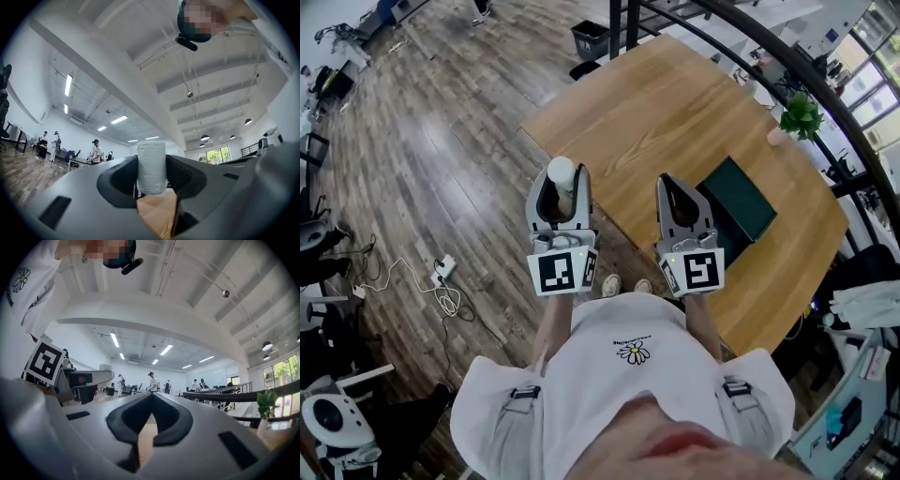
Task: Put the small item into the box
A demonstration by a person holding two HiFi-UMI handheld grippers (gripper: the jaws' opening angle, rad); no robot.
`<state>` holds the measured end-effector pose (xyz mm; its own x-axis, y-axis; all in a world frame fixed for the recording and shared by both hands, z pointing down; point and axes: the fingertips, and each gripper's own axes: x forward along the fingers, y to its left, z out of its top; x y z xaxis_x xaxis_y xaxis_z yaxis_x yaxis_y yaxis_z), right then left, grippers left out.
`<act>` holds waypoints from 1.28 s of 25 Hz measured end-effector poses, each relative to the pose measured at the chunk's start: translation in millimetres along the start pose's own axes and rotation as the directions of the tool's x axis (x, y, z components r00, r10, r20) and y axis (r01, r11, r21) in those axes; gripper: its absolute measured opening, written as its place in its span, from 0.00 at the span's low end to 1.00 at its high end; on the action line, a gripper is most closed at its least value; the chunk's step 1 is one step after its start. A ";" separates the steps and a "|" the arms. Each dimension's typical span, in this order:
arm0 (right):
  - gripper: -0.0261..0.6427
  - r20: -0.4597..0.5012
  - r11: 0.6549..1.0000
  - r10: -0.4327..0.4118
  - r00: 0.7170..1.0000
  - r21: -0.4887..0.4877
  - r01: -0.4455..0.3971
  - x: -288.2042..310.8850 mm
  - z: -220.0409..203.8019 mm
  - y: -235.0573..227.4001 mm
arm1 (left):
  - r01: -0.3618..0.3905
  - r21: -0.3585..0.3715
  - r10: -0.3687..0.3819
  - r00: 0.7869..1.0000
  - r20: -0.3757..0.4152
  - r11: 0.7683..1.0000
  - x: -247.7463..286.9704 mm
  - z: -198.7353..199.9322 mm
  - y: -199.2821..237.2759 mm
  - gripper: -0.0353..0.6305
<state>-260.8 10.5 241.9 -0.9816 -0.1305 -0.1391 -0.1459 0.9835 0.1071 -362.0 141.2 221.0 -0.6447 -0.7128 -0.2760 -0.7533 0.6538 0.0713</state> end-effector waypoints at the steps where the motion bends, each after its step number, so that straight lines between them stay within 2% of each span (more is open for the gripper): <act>1: 0.05 0.001 1.000 -0.008 1.000 0.004 0.008 -2.5 0.4 -2.6 | 0.008 0.004 -0.008 1.000 0.003 1.000 1.9 0.8 -1.9 0.33; 5: 0.05 0.001 0.999 -0.050 0.999 0.019 0.050 -12.2 2.1 -18.2 | 0.067 0.007 -0.067 0.998 0.001 0.998 17.4 0.9 -19.6 0.33; 9: 0.05 -0.002 0.994 -0.109 0.994 0.029 0.109 -32.1 4.1 -34.4 | 0.172 0.038 -0.172 0.985 -0.014 0.984 32.6 1.1 -53.9 0.33; 13: 0.05 0.005 0.983 -0.180 0.984 0.022 0.180 -50.9 6.9 -60.5 | 0.300 0.068 -0.302 0.953 0.007 0.951 57.5 8.6 -98.8 0.33; 16: 0.05 -0.001 0.970 -0.242 0.970 0.025 0.242 -72.1 3.4 -79.2 | 0.404 0.084 -0.406 0.914 0.010 0.911 69.9 9.9 -136.5 0.33; 20: 0.05 -0.029 0.942 -0.333 0.942 0.037 0.334 -108.6 -3.6 -103.4 | 0.559 0.101 -0.560 0.828 -0.021 0.823 78.3 7.7 -198.3 0.33; 22: 0.05 -0.040 0.927 -0.372 0.927 0.038 0.373 -125.8 -6.5 -115.5 | 0.627 0.103 -0.625 0.779 -0.052 0.772 80.5 2.2 -227.3 0.33; 26: 0.05 -0.067 0.896 -0.439 0.896 0.037 0.442 -156.4 -16.0 -136.6 | 0.738 0.063 -0.730 0.674 -0.116 0.672 81.2 -12.0 -277.8 0.33; 29: 0.05 -0.085 0.872 -0.483 0.871 0.044 0.488 -175.9 -24.0 -151.4 | 0.813 0.088 -0.798 0.582 -0.156 0.576 77.8 -24.9 -314.9 0.33; 32: 0.05 -0.108 0.844 -0.527 0.843 0.050 0.534 -197.7 -31.1 -164.8 | 0.882 0.110 -0.851 0.471 -0.232 0.458 69.5 -45.1 -350.4 0.33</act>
<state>-46.5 -129.6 282.4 -0.7636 -0.6422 -0.0669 -0.6416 0.7663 -0.0333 -148.6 -148.9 220.0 0.3076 -0.9510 0.0314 -0.8997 -0.3014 -0.3157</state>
